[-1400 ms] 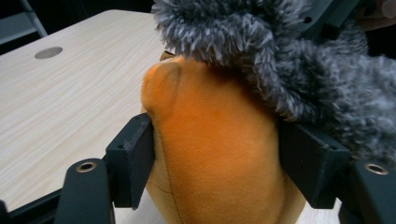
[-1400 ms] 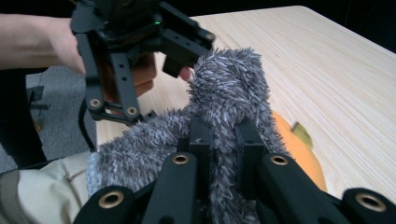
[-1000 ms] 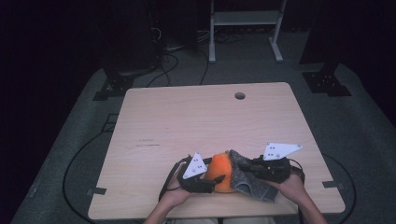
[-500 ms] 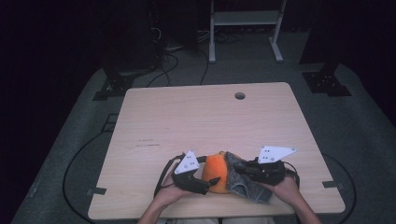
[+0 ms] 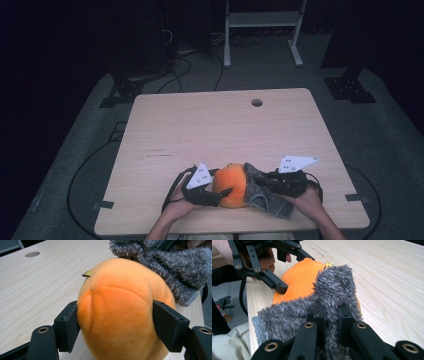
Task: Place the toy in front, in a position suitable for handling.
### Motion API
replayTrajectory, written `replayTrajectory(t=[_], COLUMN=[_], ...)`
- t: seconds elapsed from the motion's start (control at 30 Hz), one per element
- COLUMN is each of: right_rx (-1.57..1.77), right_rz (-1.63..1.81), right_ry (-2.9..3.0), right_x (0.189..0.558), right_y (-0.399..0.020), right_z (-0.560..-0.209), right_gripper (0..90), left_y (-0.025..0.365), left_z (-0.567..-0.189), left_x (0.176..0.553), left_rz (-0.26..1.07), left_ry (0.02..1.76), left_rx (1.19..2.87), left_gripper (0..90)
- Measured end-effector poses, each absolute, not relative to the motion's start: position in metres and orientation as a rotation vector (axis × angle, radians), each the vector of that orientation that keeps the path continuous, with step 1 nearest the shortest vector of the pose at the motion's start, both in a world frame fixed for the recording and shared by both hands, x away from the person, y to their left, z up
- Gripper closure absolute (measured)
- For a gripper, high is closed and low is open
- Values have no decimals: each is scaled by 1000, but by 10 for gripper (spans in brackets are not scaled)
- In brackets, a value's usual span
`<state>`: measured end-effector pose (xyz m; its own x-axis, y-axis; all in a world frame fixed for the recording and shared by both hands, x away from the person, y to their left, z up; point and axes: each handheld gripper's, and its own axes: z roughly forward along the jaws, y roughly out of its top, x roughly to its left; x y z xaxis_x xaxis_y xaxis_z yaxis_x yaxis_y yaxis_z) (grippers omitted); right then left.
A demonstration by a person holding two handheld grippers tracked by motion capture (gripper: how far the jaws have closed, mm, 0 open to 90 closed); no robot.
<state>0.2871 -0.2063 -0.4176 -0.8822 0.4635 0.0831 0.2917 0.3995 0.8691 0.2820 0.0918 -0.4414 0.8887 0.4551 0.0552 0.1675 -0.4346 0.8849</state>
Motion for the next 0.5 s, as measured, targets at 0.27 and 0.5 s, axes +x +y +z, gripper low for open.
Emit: replayTrajectory(t=[0.27,0.5], right_rx=[692,743], right_rz=[1521,1517], right_ry=[2482,2472], right_x=[293,292], right_y=[-200,-213], right_z=[-416,-419], right_gripper=[801,802], left_y=[91,91], left_z=[-442,-442], left_x=[281,280], left_rz=[362,363], left_ry=[434,417], left_rx=[2019,2026], left_gripper=[269,269])
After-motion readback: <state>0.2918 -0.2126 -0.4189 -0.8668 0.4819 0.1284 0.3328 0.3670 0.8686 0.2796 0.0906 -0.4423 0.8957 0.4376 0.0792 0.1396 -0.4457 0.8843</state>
